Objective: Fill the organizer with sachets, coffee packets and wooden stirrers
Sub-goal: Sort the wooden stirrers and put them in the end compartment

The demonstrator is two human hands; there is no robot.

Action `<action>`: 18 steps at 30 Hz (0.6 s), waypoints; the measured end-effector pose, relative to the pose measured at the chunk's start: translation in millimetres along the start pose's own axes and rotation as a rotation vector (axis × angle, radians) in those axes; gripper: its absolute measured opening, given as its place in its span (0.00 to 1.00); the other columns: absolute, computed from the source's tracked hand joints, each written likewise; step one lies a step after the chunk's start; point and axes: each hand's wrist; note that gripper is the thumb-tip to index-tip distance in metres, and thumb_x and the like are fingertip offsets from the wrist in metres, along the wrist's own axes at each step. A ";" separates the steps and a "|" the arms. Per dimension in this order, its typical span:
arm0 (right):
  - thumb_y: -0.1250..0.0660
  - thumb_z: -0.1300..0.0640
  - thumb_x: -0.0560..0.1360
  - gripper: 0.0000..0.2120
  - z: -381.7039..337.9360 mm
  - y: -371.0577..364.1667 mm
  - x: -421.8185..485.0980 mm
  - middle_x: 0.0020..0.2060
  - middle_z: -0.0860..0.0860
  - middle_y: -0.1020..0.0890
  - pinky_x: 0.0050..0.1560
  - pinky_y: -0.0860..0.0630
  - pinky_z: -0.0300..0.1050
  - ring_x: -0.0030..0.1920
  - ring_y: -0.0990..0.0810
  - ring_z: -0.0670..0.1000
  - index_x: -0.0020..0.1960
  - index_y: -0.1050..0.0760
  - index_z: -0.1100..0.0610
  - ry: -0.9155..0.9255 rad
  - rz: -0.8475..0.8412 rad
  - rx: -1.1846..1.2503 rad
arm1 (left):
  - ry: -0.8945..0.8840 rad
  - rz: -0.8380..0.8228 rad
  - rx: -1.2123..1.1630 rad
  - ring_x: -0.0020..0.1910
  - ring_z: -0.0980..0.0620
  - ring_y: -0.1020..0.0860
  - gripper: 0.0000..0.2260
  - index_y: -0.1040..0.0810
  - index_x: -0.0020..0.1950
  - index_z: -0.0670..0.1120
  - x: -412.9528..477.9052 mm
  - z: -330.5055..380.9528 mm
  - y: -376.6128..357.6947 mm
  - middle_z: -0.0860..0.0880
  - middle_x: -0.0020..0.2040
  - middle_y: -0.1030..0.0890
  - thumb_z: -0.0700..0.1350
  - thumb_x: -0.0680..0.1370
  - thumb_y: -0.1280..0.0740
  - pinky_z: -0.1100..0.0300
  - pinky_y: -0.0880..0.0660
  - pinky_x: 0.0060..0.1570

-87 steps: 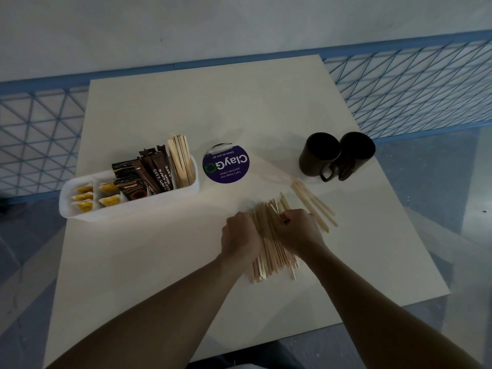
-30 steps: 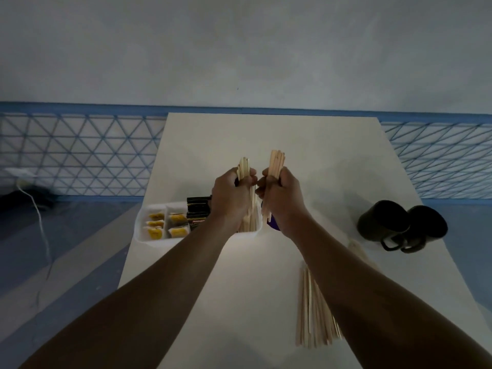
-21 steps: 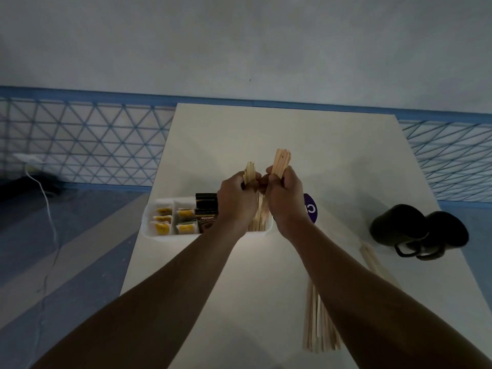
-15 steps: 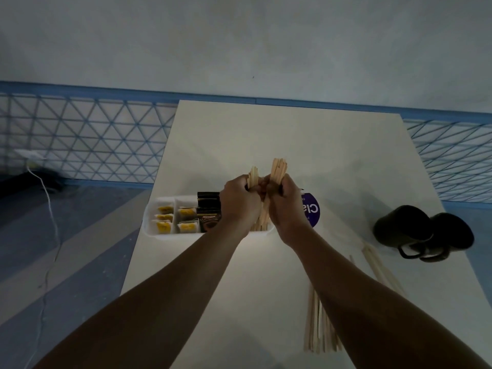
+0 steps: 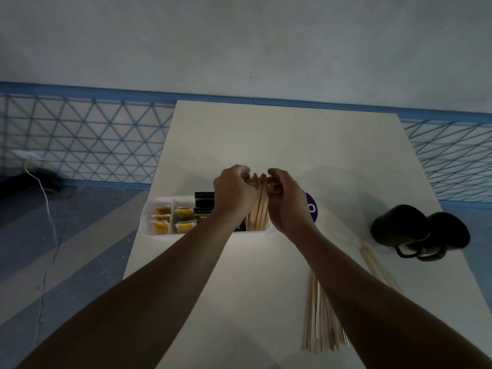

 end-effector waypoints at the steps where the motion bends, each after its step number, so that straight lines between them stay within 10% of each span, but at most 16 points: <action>1: 0.38 0.63 0.81 0.18 -0.7 1.5 0.6 0.62 0.51 0.20 0.58 0.24 0.42 0.59 0.22 0.47 0.70 0.29 0.55 0.012 0.014 -0.020 | -0.016 0.007 0.026 0.57 0.49 0.20 0.17 0.23 0.65 0.41 1.7 0.0 1.7 0.45 0.58 0.18 0.35 0.76 0.32 0.61 0.24 0.57; 11: 0.39 0.55 0.83 0.22 6.5 -0.1 3.1 0.69 0.51 0.24 0.58 0.22 0.49 0.64 0.22 0.53 0.76 0.38 0.53 -0.145 -0.156 -0.066 | -0.044 -0.147 0.251 0.64 0.46 0.24 0.22 0.27 0.70 0.43 24.1 2.7 3.6 0.43 0.66 0.23 0.49 0.79 0.33 0.63 0.32 0.57; 14: 0.42 0.56 0.84 0.16 8.7 -3.1 1.1 0.60 0.53 0.18 0.39 0.27 0.36 0.54 0.19 0.50 0.70 0.31 0.53 -0.127 -0.211 -0.099 | -0.074 -0.170 0.288 0.56 0.45 0.20 0.14 0.20 0.60 0.40 27.2 2.9 2.1 0.43 0.57 0.18 0.46 0.78 0.32 0.60 0.26 0.51; 18: 0.42 0.59 0.83 0.14 6.9 -7.6 1.9 0.55 0.52 0.17 0.39 0.25 0.38 0.54 0.17 0.54 0.68 0.29 0.53 -0.091 -0.221 -0.148 | -0.117 -0.171 0.307 0.44 0.49 0.19 0.06 0.16 0.46 0.42 30.7 -2.2 -0.7 0.46 0.43 0.16 0.38 0.75 0.32 0.61 0.22 0.45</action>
Point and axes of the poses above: each hand's wrist, its own x-axis towards the middle knuckle, its own y-axis out of the back of the hand, z = x × y
